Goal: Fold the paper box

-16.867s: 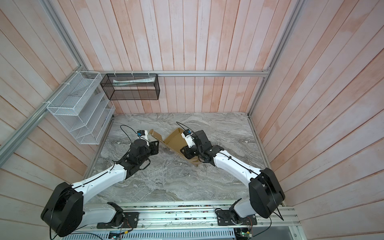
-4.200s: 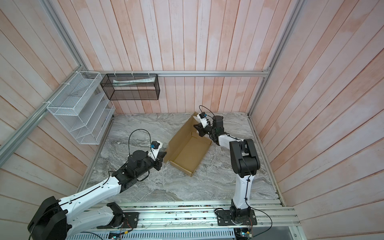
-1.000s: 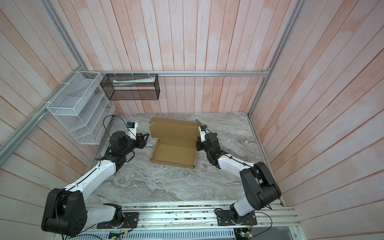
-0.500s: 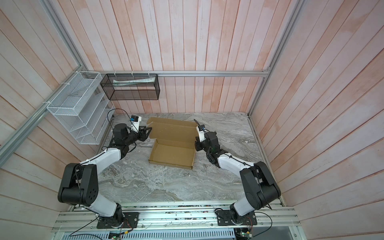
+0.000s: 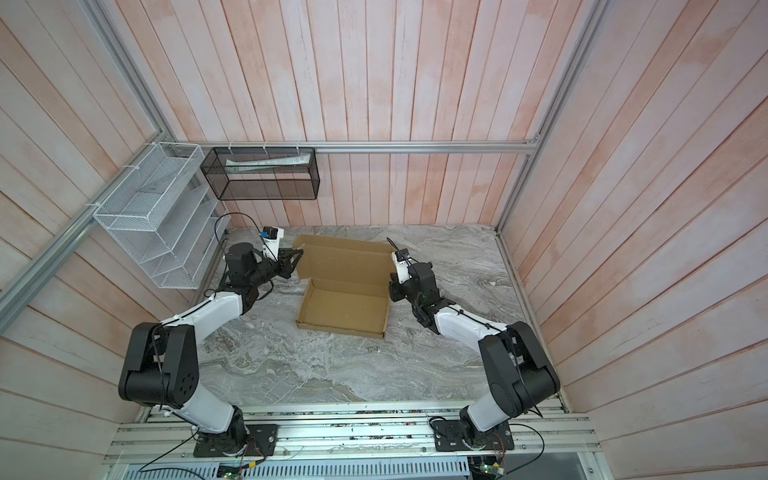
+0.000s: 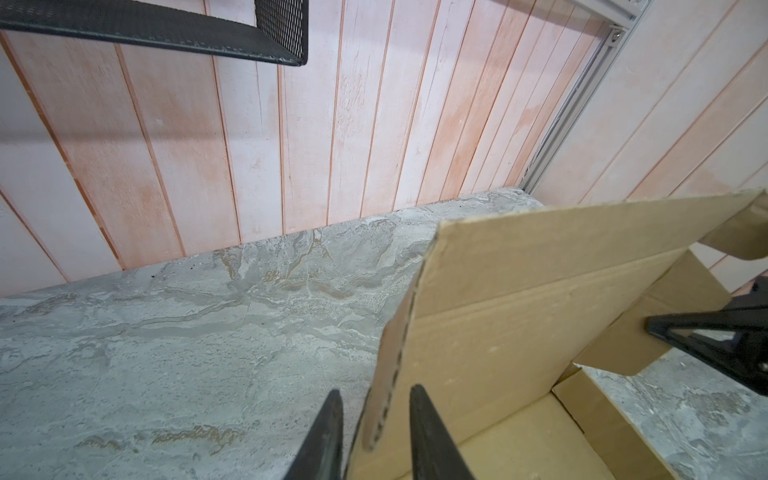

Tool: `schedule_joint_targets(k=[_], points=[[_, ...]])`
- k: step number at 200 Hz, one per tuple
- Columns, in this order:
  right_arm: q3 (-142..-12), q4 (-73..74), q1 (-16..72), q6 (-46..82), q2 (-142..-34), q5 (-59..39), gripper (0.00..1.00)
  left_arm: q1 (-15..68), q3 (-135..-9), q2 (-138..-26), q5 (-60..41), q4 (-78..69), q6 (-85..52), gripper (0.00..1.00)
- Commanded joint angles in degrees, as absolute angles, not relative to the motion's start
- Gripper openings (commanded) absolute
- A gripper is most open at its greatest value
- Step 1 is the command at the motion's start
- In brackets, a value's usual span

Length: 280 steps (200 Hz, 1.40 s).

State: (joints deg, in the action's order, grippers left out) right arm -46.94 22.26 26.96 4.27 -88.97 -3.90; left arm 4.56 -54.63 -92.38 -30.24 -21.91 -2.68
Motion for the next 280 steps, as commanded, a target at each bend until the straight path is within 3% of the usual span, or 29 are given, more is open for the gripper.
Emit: schedule_joint_targets(k=[1, 96, 172, 226, 280], points=[[-48.8, 21.7, 27.2, 4.2, -90.3, -4.9, 0.01, 4.4, -53.3, -92.7, -31.4, -22.4, -3.3, 0.25], [-50.2, 21.7, 27.2, 4.0, -91.6, -4.9, 0.01, 6.8, -53.1, -94.0, -30.5, -20.3, -3.9, 0.28], [-50.2, 22.1, 27.2, 3.9, -91.2, -4.1, 0.11, 7.1, -51.1, -92.0, -26.3, -18.3, -4.1, 0.33], [-49.8, 22.9, 27.2, 3.8, -89.1, -3.8, 0.19, 7.0, -50.8, -91.0, -25.5, -18.1, -4.0, 0.21], [-51.3, 21.8, 27.2, 3.0, -88.0, -2.9, 0.27, 7.1, -50.9, -89.6, -25.3, -17.8, -4.0, 0.20]])
